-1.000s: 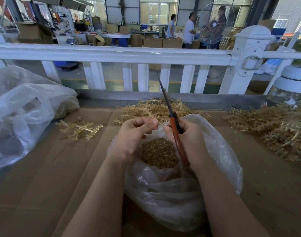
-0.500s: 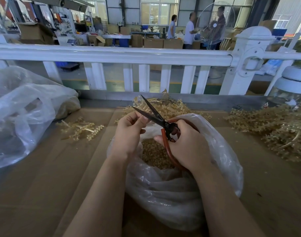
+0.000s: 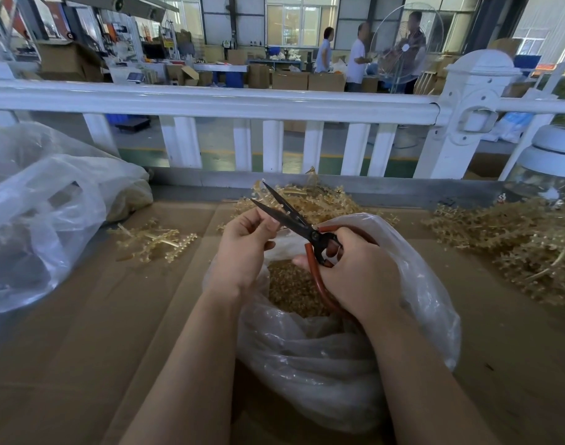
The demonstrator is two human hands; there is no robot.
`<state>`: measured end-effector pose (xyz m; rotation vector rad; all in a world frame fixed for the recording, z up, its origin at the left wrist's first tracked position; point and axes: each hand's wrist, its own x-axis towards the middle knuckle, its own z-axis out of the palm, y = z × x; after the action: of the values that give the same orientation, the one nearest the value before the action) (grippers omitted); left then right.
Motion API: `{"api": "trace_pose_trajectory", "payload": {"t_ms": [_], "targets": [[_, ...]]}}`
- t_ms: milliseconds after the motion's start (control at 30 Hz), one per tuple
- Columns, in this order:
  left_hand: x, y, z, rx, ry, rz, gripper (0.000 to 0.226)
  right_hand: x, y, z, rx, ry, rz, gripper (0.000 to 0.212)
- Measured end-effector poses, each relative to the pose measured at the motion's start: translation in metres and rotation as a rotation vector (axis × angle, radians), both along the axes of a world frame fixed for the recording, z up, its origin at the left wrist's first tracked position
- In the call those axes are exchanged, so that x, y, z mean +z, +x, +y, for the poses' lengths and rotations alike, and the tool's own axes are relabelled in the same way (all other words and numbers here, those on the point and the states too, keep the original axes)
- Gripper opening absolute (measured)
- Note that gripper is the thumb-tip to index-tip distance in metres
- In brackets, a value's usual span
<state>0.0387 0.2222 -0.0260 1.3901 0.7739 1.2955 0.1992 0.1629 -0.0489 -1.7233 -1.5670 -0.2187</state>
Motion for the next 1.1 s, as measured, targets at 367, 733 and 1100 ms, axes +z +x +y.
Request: {"api": "trace_pose_trajectory", "payload": {"t_ms": [367, 733, 1100], "targets": [[0.0048, -0.0017, -0.0038, -0.052, 0.001, -0.044, 0.025, 0.0003, -0.0025, -0.0007, 0.029, 0.039, 0.032, 0.079], [0.0038, -0.0020, -0.0029, -0.015, -0.029, -0.056, 0.020, 0.0018, -0.0019, -0.0004, 0.030, 0.009, 0.032, 0.074], [0.0012, -0.0029, -0.0005, 0.041, 0.065, 0.046, 0.018, 0.0049, -0.0015, -0.0033, -0.028, -0.001, -0.025, 0.075]]}}
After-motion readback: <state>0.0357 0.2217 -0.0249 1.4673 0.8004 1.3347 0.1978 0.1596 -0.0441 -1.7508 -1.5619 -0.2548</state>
